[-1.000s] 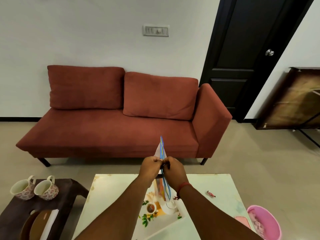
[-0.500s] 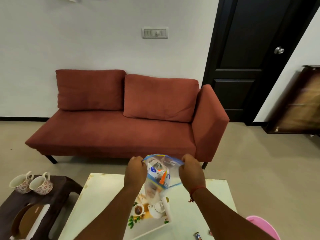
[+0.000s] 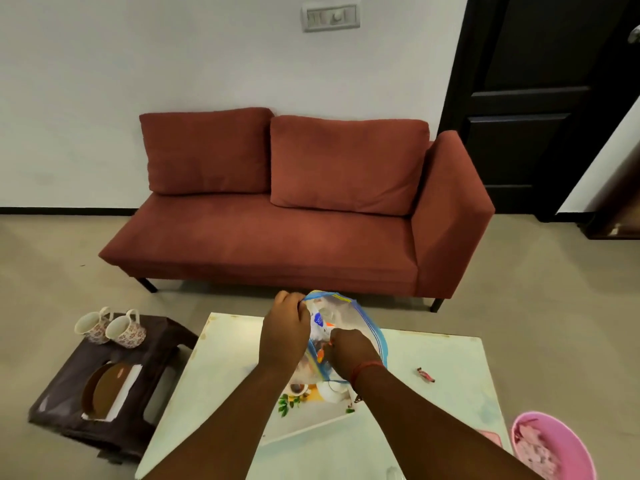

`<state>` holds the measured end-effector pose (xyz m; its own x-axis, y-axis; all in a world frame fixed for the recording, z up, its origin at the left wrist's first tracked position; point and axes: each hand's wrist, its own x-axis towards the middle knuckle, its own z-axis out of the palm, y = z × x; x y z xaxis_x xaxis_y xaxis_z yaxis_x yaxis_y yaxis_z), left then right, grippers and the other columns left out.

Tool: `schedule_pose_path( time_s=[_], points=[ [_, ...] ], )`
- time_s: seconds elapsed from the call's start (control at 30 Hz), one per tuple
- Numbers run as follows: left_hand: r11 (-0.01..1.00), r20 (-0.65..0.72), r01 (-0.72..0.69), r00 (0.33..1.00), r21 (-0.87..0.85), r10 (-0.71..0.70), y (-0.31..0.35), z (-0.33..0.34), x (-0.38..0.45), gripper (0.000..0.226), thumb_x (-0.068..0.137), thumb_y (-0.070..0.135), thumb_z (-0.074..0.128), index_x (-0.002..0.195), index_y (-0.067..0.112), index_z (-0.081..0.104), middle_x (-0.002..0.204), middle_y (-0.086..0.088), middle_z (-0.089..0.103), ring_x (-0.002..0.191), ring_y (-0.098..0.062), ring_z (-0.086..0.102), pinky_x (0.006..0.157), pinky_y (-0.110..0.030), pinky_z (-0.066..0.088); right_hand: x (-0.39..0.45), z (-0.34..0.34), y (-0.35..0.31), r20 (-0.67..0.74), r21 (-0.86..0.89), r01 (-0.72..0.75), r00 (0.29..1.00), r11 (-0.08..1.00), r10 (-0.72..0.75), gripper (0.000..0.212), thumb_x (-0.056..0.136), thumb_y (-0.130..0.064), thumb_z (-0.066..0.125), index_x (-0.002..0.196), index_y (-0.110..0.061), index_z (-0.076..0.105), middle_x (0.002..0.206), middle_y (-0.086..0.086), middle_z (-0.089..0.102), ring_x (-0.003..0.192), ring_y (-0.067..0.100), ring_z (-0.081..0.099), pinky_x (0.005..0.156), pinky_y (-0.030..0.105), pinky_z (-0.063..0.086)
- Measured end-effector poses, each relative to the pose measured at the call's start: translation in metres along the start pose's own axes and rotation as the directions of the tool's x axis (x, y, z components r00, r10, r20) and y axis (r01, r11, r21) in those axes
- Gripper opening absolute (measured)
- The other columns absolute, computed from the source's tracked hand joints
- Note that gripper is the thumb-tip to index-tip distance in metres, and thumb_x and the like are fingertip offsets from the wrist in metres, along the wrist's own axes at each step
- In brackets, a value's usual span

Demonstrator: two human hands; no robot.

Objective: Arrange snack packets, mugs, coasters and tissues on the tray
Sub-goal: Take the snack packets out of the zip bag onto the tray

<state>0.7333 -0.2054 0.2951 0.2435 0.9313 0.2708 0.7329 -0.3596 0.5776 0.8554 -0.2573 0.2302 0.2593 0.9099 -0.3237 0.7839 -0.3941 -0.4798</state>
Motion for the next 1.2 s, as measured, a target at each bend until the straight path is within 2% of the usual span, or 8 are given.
schedule_pose_path(
  time_s=[0.13, 0.27, 0.47, 0.67, 0.77, 0.87, 1.1, 1.2],
  points=[
    [0.995, 0.009, 0.094, 0.995, 0.043, -0.095, -0.033, -0.002, 0.000, 0.020, 0.098, 0.015, 0.047, 0.098, 0.008, 0.066, 0.099, -0.008, 0.062, 0.081, -0.022, 0.062, 0.068, -0.028, 0.048, 0.002, 0.003, -0.020, -0.153, -0.014, 0.140, 0.978, 0.990, -0.140, 0.017, 0.091, -0.035, 0.050, 0.085, -0.021, 0.055, 0.094, 0.007, 0.069, 0.086, 0.026, 0.063, 0.065, 0.030, 0.039],
    [0.972, 0.050, 0.217, 0.974, 0.085, -0.222, -0.078, -0.005, 0.002, 0.027, 0.101, 0.020, 0.044, 0.110, 0.007, 0.065, 0.107, -0.009, 0.064, 0.092, -0.021, 0.063, 0.079, -0.027, 0.049, 0.004, 0.000, -0.040, -0.340, 0.022, 0.246, 0.913, 0.969, -0.224, 0.016, 0.084, -0.030, 0.048, 0.086, -0.022, 0.062, 0.086, -0.001, 0.068, 0.078, 0.020, 0.062, 0.068, 0.034, 0.052],
    [0.917, 0.079, 0.390, 0.915, 0.082, -0.396, -0.154, -0.015, -0.003, 0.027, 0.101, 0.020, 0.043, 0.108, 0.006, 0.065, 0.104, -0.011, 0.064, 0.091, -0.022, 0.062, 0.077, -0.026, 0.049, 0.008, 0.009, -0.048, -0.521, 0.511, 0.247, 0.851, 0.823, 0.068, 0.017, 0.077, -0.025, 0.051, 0.079, -0.027, 0.068, 0.080, -0.018, 0.069, 0.079, 0.003, 0.064, 0.070, 0.021, 0.051],
    [0.869, 0.086, 0.490, 0.865, 0.073, -0.495, -0.227, -0.031, -0.006, 0.024, 0.100, 0.015, 0.045, 0.101, 0.003, 0.064, 0.096, -0.013, 0.064, 0.081, -0.018, 0.056, 0.065, -0.020, 0.044, 0.025, 0.068, -0.029, -0.312, 0.905, 0.003, 0.685, 0.426, 0.658, 0.023, 0.081, -0.011, 0.054, 0.074, -0.023, 0.072, 0.084, -0.004, 0.073, 0.090, 0.021, 0.068, 0.083, 0.041, 0.058],
    [0.862, 0.080, 0.500, 0.859, 0.077, -0.506, -0.261, -0.042, -0.007, 0.023, 0.100, 0.018, 0.045, 0.098, 0.004, 0.064, 0.093, -0.013, 0.064, 0.077, -0.018, 0.060, 0.055, -0.016, 0.040, 0.033, 0.111, -0.027, -0.222, 0.939, -0.095, 0.566, 0.330, 0.794, 0.022, 0.084, -0.011, 0.053, 0.079, -0.021, 0.072, 0.087, -0.003, 0.072, 0.092, 0.023, 0.067, 0.083, 0.037, 0.056],
    [0.848, 0.090, 0.525, 0.843, 0.076, -0.530, -0.292, -0.051, -0.010, 0.023, 0.101, 0.021, 0.047, 0.102, 0.005, 0.064, 0.099, -0.014, 0.066, 0.082, -0.022, 0.065, 0.064, -0.032, 0.056, 0.042, 0.162, -0.035, -0.165, 0.912, -0.252, 0.498, 0.324, 0.851, 0.017, 0.088, -0.016, 0.053, 0.086, -0.018, 0.070, 0.089, -0.002, 0.068, 0.086, 0.021, 0.063, 0.070, 0.024, 0.047],
    [0.852, 0.109, 0.520, 0.845, 0.065, -0.524, -0.344, -0.060, -0.023, 0.020, 0.099, 0.017, 0.052, 0.105, 0.004, 0.066, 0.101, -0.012, 0.065, 0.086, -0.019, 0.060, 0.068, -0.029, 0.049, 0.075, 0.265, -0.067, 0.115, 0.810, -0.507, 0.629, 0.294, 0.769, 0.020, 0.092, -0.007, 0.052, 0.095, -0.019, 0.067, 0.090, 0.000, 0.065, 0.075, 0.017, 0.058, 0.055, 0.011, 0.044],
    [0.858, 0.127, 0.507, 0.849, 0.078, -0.513, -0.352, -0.060, -0.030, 0.019, 0.098, 0.017, 0.052, 0.105, 0.006, 0.066, 0.101, -0.010, 0.065, 0.087, -0.017, 0.060, 0.068, -0.029, 0.047, 0.082, 0.282, -0.069, 0.277, 0.770, -0.576, 0.690, 0.275, 0.669, 0.029, 0.090, -0.003, 0.056, 0.115, -0.011, 0.067, 0.109, 0.011, 0.069, 0.097, 0.031, 0.064, 0.082, 0.033, 0.053]
  ],
)
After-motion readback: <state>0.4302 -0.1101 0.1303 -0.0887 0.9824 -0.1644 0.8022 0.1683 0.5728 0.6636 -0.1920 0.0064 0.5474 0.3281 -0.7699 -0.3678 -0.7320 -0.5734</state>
